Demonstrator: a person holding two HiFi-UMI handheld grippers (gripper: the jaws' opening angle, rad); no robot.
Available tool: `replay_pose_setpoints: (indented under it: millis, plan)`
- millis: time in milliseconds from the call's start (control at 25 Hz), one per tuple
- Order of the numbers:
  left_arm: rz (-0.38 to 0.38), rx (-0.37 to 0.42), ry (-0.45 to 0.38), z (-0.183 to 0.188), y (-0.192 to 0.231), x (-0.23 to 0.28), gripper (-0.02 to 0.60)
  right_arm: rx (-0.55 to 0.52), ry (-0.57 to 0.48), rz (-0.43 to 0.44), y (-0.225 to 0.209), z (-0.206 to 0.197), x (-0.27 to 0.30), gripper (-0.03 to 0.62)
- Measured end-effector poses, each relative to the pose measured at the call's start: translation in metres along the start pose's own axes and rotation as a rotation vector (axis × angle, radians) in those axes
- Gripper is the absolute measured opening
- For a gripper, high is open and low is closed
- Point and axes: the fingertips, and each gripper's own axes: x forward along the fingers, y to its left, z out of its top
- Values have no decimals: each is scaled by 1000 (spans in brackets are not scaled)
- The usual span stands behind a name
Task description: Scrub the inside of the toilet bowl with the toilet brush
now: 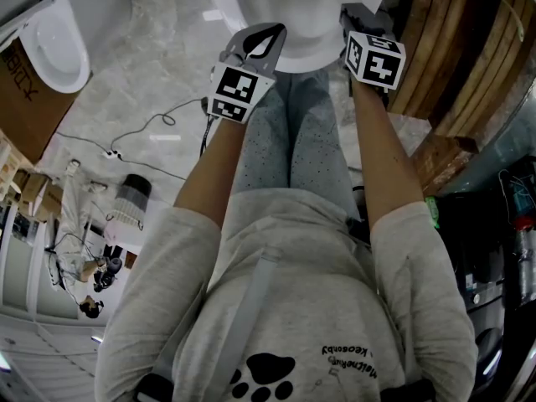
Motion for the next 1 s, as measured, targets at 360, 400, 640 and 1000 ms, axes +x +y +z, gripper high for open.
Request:
replay_pose_setpoints:
  millis: [360,400,640,1000]
  plan:
    - [5,-7,-3,-12,-5,-8,-5,-2,49,9,15,-39,-4,149]
    - [6,-8,-3,-13,-5,-10,-5,-2,57,10,17,-43,-5,149]
    - [19,-14,-9,-18,-3,-18,-5,-8,78,20,30,-61,-9,149]
    - [40,-34,-21,-25,-2,-29,-5,0,87,42,55,-62,-1,149]
